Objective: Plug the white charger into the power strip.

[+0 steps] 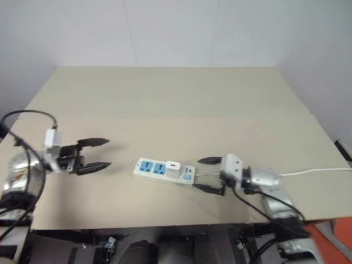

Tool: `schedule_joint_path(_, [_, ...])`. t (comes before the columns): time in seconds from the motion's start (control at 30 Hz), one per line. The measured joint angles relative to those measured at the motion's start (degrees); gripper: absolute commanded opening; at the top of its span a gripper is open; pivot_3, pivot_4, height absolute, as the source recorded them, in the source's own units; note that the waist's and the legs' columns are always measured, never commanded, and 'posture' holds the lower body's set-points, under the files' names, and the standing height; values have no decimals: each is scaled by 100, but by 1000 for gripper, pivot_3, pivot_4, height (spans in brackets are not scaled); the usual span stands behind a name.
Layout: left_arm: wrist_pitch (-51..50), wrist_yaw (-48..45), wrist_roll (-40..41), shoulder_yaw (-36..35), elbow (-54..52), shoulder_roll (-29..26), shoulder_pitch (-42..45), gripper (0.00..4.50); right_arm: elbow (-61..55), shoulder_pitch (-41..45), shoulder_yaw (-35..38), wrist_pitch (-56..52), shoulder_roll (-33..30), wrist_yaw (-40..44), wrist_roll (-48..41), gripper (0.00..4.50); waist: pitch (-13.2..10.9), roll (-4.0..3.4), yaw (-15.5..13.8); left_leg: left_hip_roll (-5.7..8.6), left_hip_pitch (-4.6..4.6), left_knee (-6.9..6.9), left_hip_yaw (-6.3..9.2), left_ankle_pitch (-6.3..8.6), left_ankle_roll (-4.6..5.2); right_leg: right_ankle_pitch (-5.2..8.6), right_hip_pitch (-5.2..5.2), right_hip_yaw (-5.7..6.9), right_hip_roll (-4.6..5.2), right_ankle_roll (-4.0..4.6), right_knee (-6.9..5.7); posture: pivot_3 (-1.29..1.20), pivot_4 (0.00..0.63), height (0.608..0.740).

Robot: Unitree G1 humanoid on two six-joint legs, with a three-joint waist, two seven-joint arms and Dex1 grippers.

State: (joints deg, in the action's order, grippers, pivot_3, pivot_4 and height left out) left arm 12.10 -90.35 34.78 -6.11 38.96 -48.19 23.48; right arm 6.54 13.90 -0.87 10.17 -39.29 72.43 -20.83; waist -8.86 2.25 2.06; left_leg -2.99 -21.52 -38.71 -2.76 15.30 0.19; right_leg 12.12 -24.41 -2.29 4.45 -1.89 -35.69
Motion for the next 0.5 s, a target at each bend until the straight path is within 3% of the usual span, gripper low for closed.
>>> schedule_joint_path(0.23, [-93,255,-114,-728,-621,-227,-765,4500,-144,-223,532,-138,-682,414,-311,4439,-5,-2,-123,-5,12,-2,-8,-1,-1,11,3,2,-1,-6,-6,0,150,740])
schedule_joint_path(0.5, [-94,793,-369,-848,-1134,82,-996,4500,-305,-377,602,-822,-751,181,-297,4439,-5,-1,-136,-4,10,-3,-13,-1,-1,3,4,-1,-1,7,-5,0,150,740])
